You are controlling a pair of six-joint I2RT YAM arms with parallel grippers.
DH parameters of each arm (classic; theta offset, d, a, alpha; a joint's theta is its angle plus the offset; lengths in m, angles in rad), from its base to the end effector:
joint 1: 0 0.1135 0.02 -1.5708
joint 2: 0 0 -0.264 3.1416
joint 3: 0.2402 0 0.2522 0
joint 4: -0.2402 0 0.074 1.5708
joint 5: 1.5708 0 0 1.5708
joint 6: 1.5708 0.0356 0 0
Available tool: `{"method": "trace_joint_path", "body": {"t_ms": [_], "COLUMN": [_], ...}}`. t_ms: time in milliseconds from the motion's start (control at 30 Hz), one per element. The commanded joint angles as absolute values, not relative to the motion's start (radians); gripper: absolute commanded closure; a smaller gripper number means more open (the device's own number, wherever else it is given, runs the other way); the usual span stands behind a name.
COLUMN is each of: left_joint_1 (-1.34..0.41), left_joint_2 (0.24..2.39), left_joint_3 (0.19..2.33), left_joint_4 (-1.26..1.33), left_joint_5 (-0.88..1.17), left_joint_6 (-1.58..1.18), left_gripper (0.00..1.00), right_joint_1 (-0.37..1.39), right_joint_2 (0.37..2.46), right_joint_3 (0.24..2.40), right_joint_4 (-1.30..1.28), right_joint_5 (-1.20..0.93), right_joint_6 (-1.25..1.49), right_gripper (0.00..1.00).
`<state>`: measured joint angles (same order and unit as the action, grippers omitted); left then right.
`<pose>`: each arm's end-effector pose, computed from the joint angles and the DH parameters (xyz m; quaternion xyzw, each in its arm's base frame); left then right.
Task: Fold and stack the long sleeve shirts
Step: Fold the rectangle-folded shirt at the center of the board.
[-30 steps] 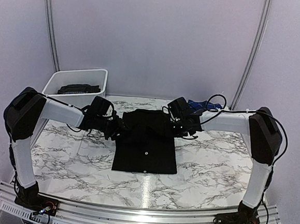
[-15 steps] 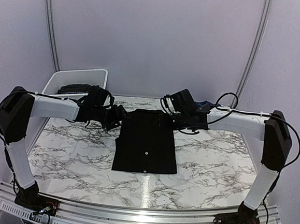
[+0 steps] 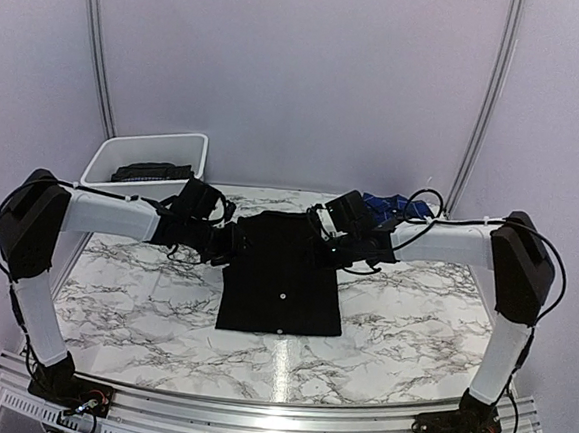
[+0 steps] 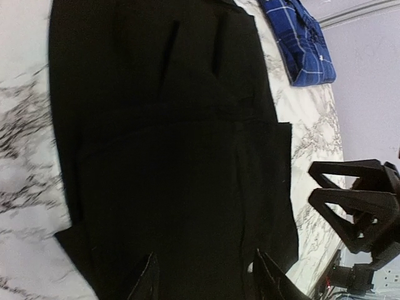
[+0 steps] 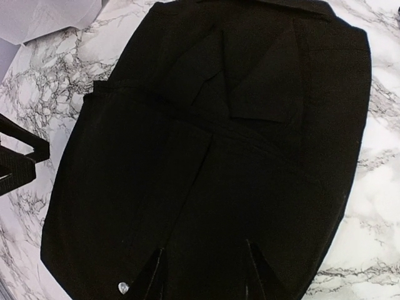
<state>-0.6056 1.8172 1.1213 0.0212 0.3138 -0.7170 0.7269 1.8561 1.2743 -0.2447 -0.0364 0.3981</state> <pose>0.3186 -0.2339 0.1912 0.0180 0.8926 -0.3739 0.2512 0.3026 0.2709 0.2017 -0.1590 0.9178 0.2082 0.2985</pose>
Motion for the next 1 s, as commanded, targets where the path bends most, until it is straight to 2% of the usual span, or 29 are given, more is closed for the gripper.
{"method": "trace_joint_path", "body": {"t_ms": [0, 167, 367, 533, 700, 800, 967], "left_joint_1": [-0.625, -0.629, -0.603, -0.578, -0.587, -0.592, -0.616], "left_joint_2": [1.953, 2.107, 2.197, 2.209, 2.089, 1.965, 1.758], "left_joint_3": [1.28, 1.419, 1.481, 1.521, 1.486, 1.379, 1.148], "left_joint_4": [0.04, 0.011, -0.064, -0.116, -0.139, -0.143, -0.152], "left_joint_5": [0.346, 0.339, 0.252, 0.238, 0.28, 0.29, 0.295], "left_joint_6": [-0.699, -0.702, -0.685, -0.653, -0.617, -0.609, -0.605], "left_gripper": [0.5, 0.56, 0.62, 0.63, 0.54, 0.5, 0.48], "right_joint_1": [0.662, 0.605, 0.566, 0.565, 0.565, 0.568, 0.612], "right_joint_2": [1.912, 1.994, 2.035, 1.984, 1.841, 1.736, 1.593], "right_joint_3": [1.259, 1.272, 1.269, 1.254, 1.171, 1.068, 0.888], "right_joint_4": [-0.116, -0.087, -0.1, -0.139, -0.164, -0.171, -0.181], "right_joint_5": [-0.148, -0.193, -0.195, -0.194, -0.214, -0.251, -0.291], "right_joint_6": [0.451, 0.483, 0.486, 0.471, 0.45, 0.446, 0.463], "right_gripper": [0.69, 0.75, 0.75, 0.73, 0.64, 0.59, 0.58]}}
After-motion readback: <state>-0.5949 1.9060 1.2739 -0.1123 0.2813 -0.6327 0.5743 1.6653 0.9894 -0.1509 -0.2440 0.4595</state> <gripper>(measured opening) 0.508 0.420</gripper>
